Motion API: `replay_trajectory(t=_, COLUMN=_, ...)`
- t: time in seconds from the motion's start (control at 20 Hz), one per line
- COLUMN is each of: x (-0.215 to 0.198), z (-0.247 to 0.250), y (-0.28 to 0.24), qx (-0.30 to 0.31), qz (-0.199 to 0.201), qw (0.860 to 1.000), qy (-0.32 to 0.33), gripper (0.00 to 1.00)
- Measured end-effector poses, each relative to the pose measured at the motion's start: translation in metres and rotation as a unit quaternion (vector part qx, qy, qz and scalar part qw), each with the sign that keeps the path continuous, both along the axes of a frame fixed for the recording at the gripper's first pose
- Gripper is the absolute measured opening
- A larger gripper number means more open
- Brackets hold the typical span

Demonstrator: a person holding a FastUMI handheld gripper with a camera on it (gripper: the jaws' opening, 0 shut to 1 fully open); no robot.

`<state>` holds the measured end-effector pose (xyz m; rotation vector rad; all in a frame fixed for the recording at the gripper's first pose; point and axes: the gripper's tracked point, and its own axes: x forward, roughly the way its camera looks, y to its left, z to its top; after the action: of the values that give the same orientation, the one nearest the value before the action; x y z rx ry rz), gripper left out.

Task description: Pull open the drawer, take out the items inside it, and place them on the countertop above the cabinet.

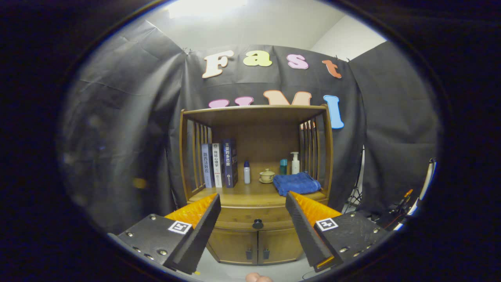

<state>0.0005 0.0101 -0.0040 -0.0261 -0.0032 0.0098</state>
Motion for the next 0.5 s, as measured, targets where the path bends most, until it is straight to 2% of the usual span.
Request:
replay_trajectory(t=0.25, x=0.017, z=-0.020, y=0.002, qx=0.007, qz=-0.002, qw=1.000, qy=0.005, gripper=0.99)
replay_trajectory(t=0.5, x=0.078, z=-0.071, y=0.011, qx=0.014, qz=0.005, qw=1.000, qy=0.022, gripper=0.99)
